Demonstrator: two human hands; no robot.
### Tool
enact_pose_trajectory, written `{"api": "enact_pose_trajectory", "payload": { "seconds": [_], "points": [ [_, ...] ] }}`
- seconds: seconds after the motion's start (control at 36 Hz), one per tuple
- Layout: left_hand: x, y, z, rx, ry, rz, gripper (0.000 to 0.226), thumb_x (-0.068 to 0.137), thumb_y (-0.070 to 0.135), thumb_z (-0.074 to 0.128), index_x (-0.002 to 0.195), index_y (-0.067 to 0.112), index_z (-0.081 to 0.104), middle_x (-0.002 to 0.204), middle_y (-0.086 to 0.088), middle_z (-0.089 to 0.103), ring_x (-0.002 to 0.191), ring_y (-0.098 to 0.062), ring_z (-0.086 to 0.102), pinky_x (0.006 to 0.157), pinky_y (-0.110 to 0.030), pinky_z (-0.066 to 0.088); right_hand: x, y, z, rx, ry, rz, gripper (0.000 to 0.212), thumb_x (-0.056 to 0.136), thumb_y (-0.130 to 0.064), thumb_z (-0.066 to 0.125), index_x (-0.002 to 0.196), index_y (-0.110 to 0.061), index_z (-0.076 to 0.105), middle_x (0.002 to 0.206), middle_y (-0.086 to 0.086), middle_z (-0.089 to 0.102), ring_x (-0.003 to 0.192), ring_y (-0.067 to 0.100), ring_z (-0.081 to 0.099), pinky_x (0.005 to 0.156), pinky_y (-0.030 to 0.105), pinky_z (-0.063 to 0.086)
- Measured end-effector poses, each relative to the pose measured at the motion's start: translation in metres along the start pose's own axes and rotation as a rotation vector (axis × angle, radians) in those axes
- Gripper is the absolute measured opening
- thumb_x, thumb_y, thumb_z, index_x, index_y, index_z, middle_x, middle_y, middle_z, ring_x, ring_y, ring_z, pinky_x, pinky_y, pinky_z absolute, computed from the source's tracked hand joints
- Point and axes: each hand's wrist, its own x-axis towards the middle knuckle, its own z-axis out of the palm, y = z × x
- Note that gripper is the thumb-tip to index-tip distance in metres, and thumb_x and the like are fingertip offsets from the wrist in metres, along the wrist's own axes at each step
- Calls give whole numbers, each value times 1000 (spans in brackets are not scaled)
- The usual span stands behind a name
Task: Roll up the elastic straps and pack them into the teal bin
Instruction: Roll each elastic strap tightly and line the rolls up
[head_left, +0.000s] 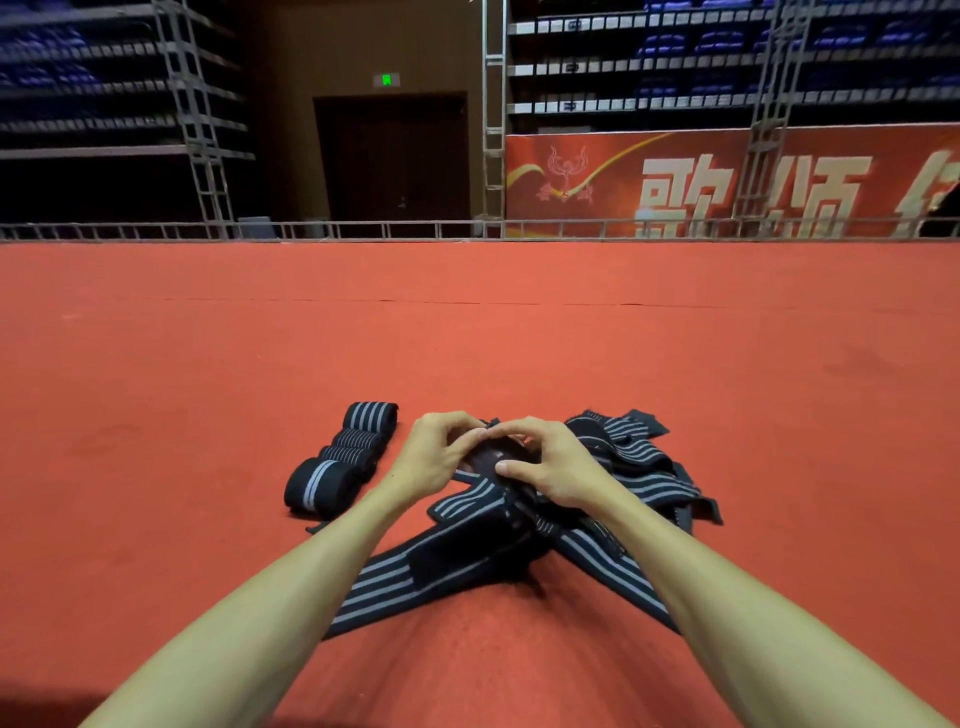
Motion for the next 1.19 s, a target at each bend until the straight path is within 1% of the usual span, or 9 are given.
{"api": "enact_pose_trajectory", "payload": {
  "seconds": [0.08, 0.22, 0.36, 0.5, 0.64, 0.78, 0.92, 1.06, 1.19],
  "points": [
    [-4, 7, 2, -192, -3, -66, 14, 98, 7, 58, 110, 9, 64, 90, -12, 71, 69, -6, 66, 62, -21, 54, 1, -6, -4, -66, 40, -4, 42, 83, -14, 77, 123, -25, 68, 95, -14, 60, 80, -7, 54, 82, 17, 39],
    [-15, 18, 14, -419, -77, -109, 40, 94, 7, 63, 118, 29, 39, 96, -10, 59, 80, -21, 62, 82, -40, 55, 6, -12, -11, -30, 313, 43, 30, 81, -13, 78, 110, -20, 74, 96, -6, 62, 88, 6, 57, 80, 8, 39],
    [-21, 32, 30, -360, -99, -51, 49, 82, 22, 73, 118, 35, 41, 108, -17, 62, 90, -23, 66, 86, -51, 55, 13, -23, -17, 230, 479, 157, 22, 76, -10, 82, 88, -26, 74, 94, -5, 72, 93, 13, 66, 84, 31, 53],
    [-14, 49, 40, -363, 15, -3, 54, 89, 6, 68, 121, 35, 34, 103, -9, 70, 91, -24, 71, 82, -40, 59, 15, -36, -31, 357, 593, 154, 17, 77, -6, 81, 90, -13, 74, 86, -3, 70, 85, 17, 66, 80, 37, 57],
    [-4, 70, 30, -274, 43, 86, 36, 92, -3, 56, 105, 28, 44, 101, -10, 65, 89, -22, 68, 78, -46, 58, 9, -40, -50, 250, 479, -3, 14, 83, -12, 78, 90, -22, 70, 89, -11, 68, 90, 5, 63, 81, 26, 53],
    [14, 89, 7, -170, 64, 167, 23, 92, -9, 50, 90, 12, 59, 87, 5, 60, 80, -5, 56, 76, -25, 48, 4, -45, -79, 175, 279, -35, 33, 81, -6, 78, 109, -21, 70, 108, -2, 70, 94, 11, 65, 83, 27, 55],
    [28, 113, -8, -187, 64, 173, 24, 95, -6, 49, 92, 10, 66, 91, 0, 66, 75, -7, 60, 68, -21, 50, 1, -68, -95, 470, 287, -30, 39, 84, 2, 73, 116, -20, 68, 120, 11, 64, 84, 17, 70, 68, 36, 61],
    [38, 136, -14, -267, 84, 207, 30, 94, -6, 49, 89, 17, 67, 91, 7, 67, 82, -10, 62, 74, -29, 52, 3, -81, -110, 281, 314, -146, 52, 79, -5, 80, 124, -27, 66, 125, -7, 66, 120, 8, 58, 95, 28, 52],
    [33, 144, -13, -377, 5, 255, 23, 92, -4, 57, 95, 17, 65, 93, 2, 63, 82, -10, 61, 79, -34, 52, 7, -102, -127, 223, 418, -225, 38, 80, 11, 72, 109, -14, 70, 106, -8, 68, 96, -5, 64, 82, 18, 53]
  ]
}}
